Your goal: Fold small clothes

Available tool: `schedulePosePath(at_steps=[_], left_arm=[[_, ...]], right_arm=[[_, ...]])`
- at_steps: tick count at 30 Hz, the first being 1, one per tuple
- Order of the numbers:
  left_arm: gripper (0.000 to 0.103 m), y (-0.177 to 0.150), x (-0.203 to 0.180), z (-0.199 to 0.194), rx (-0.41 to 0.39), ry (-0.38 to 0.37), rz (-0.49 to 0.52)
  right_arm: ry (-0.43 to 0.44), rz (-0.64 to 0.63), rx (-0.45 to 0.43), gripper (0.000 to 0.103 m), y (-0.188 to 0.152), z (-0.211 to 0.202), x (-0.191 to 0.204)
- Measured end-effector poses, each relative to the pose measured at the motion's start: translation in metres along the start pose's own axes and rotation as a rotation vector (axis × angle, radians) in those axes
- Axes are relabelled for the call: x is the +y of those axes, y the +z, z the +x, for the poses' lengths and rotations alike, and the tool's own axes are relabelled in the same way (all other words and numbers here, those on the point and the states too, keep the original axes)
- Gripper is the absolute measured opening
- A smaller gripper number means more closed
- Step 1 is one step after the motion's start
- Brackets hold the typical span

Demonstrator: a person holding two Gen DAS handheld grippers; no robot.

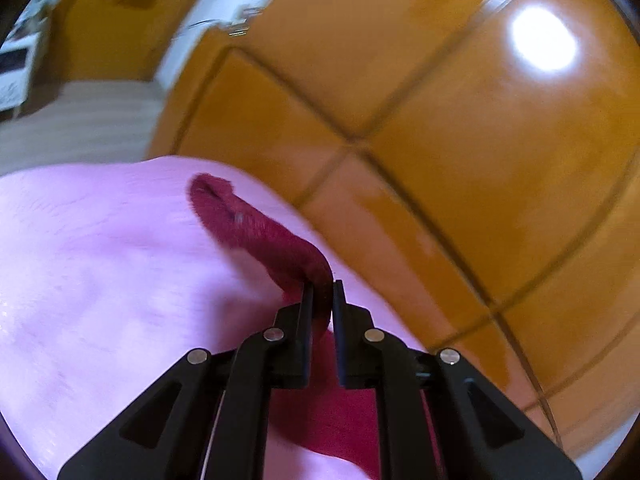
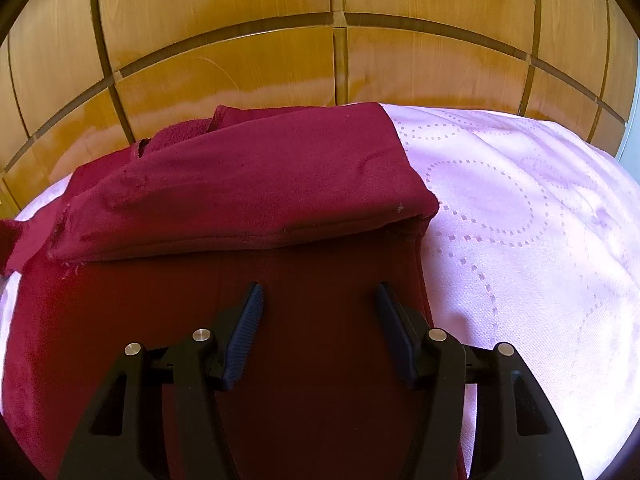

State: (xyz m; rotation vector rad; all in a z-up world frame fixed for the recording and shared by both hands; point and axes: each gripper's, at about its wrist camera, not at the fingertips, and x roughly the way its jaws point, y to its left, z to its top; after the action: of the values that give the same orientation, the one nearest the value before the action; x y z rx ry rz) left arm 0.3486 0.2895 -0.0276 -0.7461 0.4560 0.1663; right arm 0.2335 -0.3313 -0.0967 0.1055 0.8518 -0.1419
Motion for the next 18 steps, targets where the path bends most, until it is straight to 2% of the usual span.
schedulePosePath(at_steps=[3, 8, 18], left_arm=[[0.008, -0.019, -0.046, -0.003, 0.026, -0.088, 0.081], [0.008, -0.061, -0.097, -0.004, 0.09, -0.173, 0.169], [0.008, -0.147, -0.173, 0.013, 0.209, -0.253, 0.298]], right_arm=[[0.005, 0.004, -0.002, 0.057, 0.0, -0.001, -0.001], [0.016, 0.015, -0.005, 0.058, 0.0, -0.001, -0.002], [0.04, 0.037, -0.013, 0.057, -0.002, -0.001, -0.006]])
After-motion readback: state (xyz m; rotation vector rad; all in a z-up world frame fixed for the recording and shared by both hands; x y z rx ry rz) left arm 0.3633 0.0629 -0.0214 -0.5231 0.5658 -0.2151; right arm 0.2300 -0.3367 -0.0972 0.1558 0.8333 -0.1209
